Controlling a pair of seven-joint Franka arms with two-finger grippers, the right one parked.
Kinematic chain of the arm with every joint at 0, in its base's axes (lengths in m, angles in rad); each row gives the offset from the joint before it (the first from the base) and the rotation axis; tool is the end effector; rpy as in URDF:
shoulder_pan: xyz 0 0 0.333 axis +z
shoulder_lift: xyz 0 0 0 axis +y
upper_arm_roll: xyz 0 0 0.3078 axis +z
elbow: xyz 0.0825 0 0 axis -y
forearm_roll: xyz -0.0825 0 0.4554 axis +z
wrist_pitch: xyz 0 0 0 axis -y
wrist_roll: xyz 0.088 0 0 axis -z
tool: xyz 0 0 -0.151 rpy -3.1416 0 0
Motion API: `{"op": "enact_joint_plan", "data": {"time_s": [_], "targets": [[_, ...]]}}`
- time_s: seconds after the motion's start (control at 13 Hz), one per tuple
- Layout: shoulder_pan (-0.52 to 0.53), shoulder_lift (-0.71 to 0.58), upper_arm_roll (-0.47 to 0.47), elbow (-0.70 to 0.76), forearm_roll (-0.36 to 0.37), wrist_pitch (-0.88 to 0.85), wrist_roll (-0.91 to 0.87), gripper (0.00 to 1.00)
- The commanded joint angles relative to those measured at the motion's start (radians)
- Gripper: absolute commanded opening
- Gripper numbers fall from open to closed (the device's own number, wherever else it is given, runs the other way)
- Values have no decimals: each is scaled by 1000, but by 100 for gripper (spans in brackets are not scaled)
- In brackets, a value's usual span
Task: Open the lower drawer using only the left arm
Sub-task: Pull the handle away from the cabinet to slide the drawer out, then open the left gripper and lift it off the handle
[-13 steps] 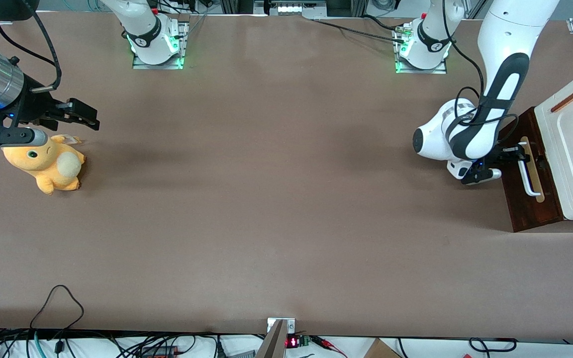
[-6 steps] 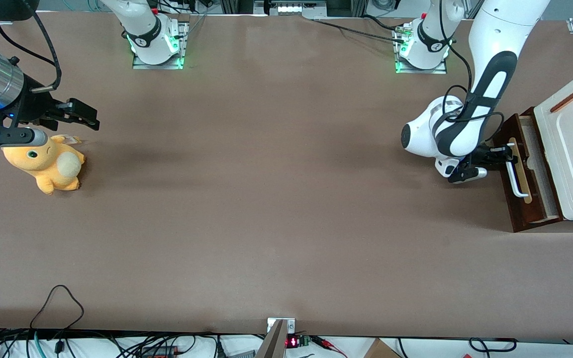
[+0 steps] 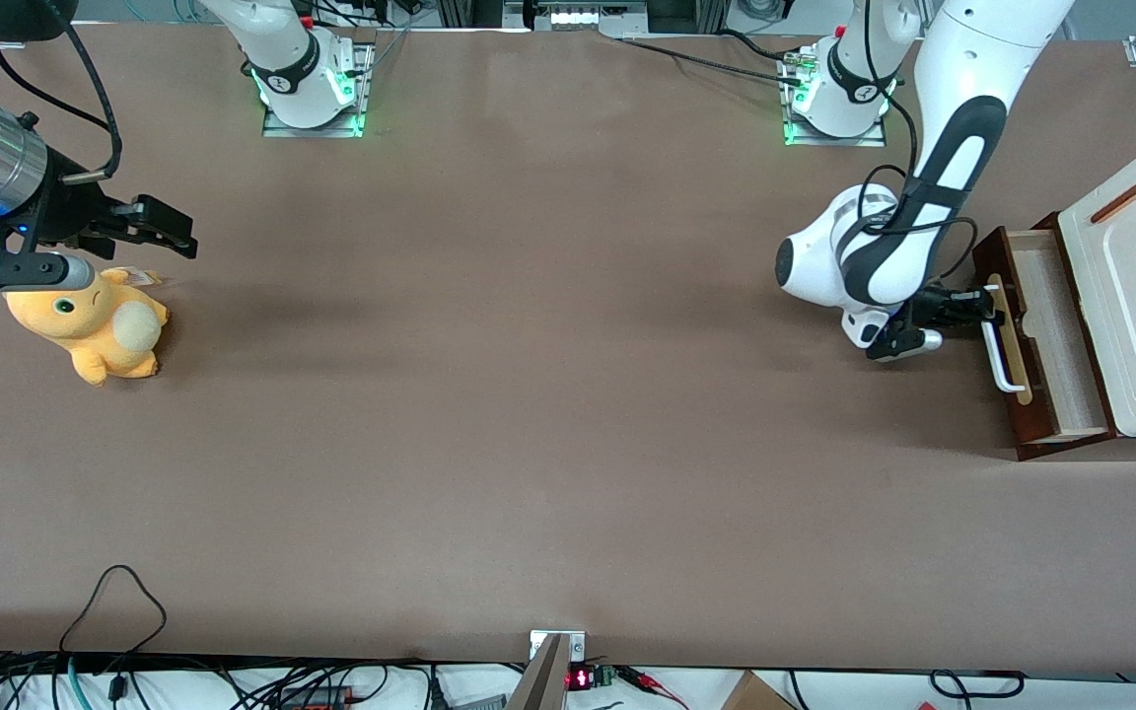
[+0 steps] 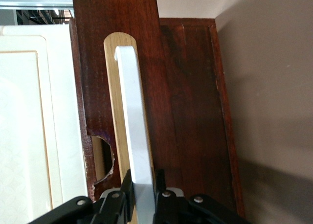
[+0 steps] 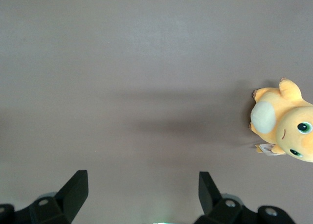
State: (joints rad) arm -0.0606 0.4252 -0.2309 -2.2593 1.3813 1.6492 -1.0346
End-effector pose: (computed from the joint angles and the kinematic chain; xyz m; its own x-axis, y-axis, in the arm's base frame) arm 0.5128 -0.0188 0.0985 0.9846 -0.1544 -0.0824 -0.1172 -0.2317 -0.9657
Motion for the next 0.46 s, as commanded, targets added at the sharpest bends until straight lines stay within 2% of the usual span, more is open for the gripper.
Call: {"op": "enact_joint_plan", "data": {"time_s": [0.0,0.15,0.23,0.31,0.38], "targets": [[-38,-11,-28,24,-7,6,45,1],[-38,-11,-28,26,-7,7,50,18],[-38,-11,-28,24,-7,7,53,46],[-36,-13,-28,24,-7,7,51,80],[-36,-14,-28,26,-13,9,48,89]]}}
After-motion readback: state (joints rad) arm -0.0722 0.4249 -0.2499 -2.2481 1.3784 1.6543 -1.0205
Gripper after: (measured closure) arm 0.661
